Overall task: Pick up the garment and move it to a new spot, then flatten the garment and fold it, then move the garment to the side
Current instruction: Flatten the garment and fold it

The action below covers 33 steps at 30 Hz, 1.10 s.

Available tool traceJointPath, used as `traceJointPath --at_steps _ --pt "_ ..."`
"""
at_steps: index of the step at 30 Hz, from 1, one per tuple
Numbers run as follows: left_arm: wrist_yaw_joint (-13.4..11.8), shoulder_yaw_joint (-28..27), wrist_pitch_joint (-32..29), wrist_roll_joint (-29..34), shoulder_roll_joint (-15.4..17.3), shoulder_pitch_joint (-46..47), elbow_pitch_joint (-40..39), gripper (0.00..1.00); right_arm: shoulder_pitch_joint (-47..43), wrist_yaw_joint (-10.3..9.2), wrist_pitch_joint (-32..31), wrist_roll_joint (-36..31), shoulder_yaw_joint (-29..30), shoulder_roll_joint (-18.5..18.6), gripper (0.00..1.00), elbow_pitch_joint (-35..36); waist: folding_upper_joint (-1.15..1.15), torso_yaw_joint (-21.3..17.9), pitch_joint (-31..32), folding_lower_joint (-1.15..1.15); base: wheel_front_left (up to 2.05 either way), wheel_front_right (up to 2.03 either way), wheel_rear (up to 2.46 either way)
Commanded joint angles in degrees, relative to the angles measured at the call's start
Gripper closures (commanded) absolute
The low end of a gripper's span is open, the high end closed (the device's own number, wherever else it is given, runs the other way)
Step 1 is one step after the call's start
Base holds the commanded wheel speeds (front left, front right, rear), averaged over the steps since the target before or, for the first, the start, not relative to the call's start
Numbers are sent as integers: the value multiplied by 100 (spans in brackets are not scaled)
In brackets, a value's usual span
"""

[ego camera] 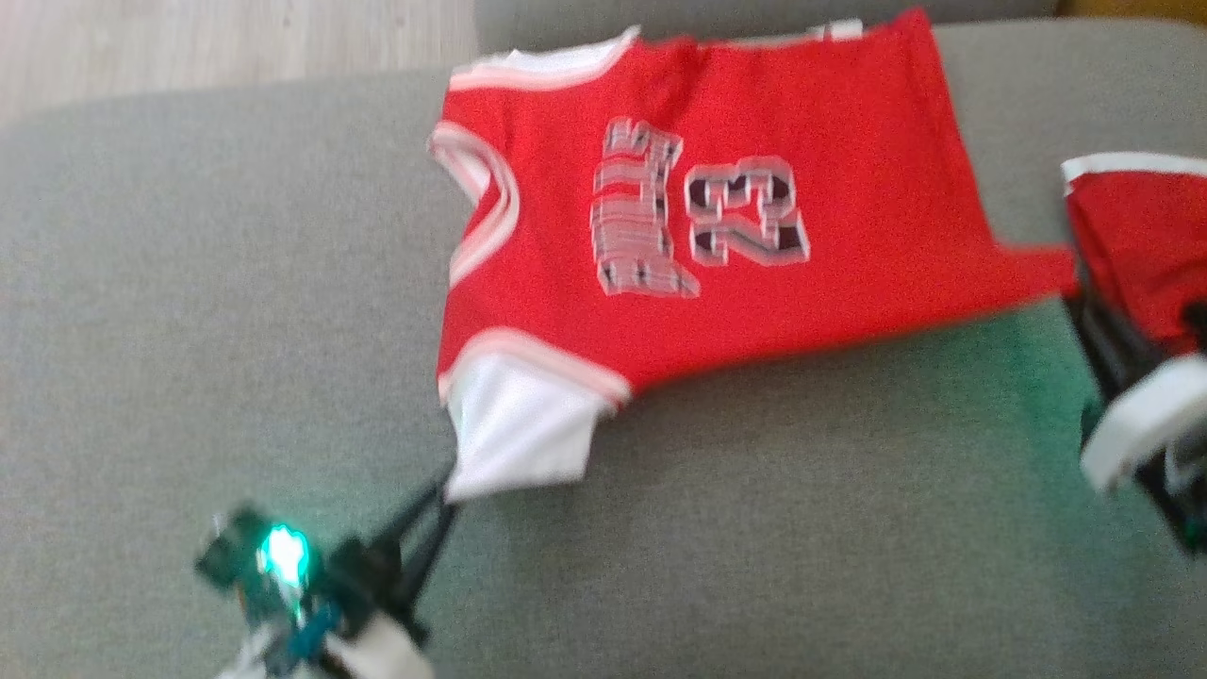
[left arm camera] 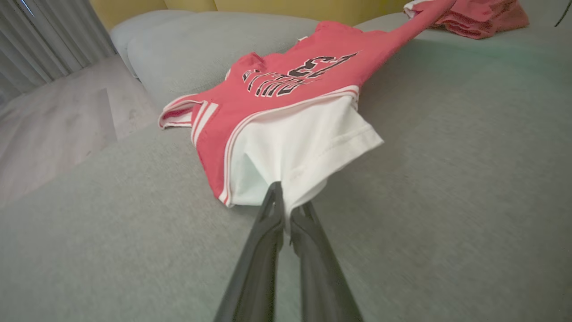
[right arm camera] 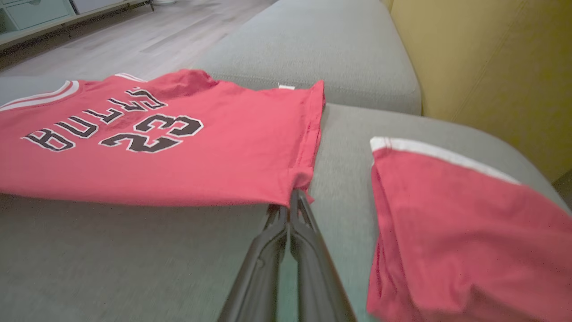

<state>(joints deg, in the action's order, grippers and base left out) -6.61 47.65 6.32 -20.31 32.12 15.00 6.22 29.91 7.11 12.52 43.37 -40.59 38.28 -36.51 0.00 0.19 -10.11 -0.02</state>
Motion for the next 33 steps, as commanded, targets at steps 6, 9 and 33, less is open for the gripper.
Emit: traceJointPath --at_steps 6,9,33 --pt "-387 -95 -549 -467 682 -997 -1216 100 -1322 37 -111 18 359 405 100 686 0 -57 601 2 0 0 0" --pt "-469 -72 -720 -584 828 -1257 -1504 100 -1733 37 -215 -32 544 448 100 906 0 -52 690 2 0 0 0" --pt "479 -177 -1432 365 461 1858 -709 100 -1656 37 -2198 -1058 2639 -434 100 2413 0 -12 -465 2 0 0 0"
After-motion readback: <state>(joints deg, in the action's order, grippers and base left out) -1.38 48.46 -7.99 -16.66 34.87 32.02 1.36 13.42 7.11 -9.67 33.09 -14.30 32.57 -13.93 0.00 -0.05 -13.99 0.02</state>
